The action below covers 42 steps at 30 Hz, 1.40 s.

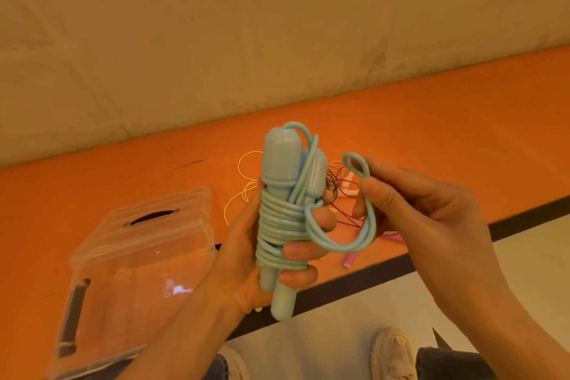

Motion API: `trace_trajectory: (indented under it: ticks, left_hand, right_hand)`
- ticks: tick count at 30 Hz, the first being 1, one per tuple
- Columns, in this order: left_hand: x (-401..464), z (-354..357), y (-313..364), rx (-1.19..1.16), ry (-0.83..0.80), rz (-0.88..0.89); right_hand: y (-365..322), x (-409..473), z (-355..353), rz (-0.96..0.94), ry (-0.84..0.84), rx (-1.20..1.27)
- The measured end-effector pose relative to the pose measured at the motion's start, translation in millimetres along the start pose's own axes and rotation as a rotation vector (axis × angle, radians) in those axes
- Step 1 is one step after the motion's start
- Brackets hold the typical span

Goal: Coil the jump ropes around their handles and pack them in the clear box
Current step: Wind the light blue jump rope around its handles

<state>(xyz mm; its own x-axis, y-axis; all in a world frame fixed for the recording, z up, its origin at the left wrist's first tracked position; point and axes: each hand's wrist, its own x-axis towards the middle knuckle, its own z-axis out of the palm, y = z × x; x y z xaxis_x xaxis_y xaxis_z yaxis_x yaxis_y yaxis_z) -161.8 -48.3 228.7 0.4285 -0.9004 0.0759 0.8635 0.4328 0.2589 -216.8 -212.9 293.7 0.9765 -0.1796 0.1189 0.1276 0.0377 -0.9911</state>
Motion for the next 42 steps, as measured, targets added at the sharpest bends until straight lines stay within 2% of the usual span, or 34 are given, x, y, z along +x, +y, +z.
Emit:
trace_trajectory:
  ticks: [7, 11, 14, 19, 23, 28, 33, 39, 42]
  left_hand:
    - [0.9, -4.6, -1.2, 0.099, 0.029, 0.022]
    - [1.0, -7.7, -1.6, 0.114, 0.021, 0.014]
    - [0.7, -7.2, -2.4, 0.185, 0.001, 0.004]
    - [2.0, -9.5, -4.2, 0.322, 0.003, -0.014]
    - [2.3, -11.4, -7.3, 0.349, 0.005, -0.058]
    - [2.3, -11.2, -6.6, 0.371, 0.026, -0.056]
    - [0.9, -8.5, -4.2, 0.364, 0.03, -0.034]
    - [0.4, -2.5, 0.6, 0.536, 0.0, -0.081]
    - [-2.0, -2.3, 1.2, 0.601, 0.121, -0.04]
  right_hand:
    - [1.9, 0.2, -4.9, -0.07, 0.018, -0.191]
    - [-1.6, -0.7, -4.9, -0.107, 0.056, -0.157]
    - [-4.6, -0.9, -6.9, -0.11, 0.025, -0.074]
    - [-2.9, 4.2, -12.0, 0.122, -0.155, 0.178]
    - [-1.6, 6.0, -15.8, 0.219, -0.271, 0.19]
    - [-0.8, 6.8, -18.8, 0.224, -0.261, 0.124]
    - [-2.7, 6.9, -17.8, 0.247, -0.273, 0.182]
    - [-1.8, 11.7, -26.9, 0.369, -0.374, 0.251]
    - [-2.1, 12.6, -27.7, 0.388, -0.381, 0.254]
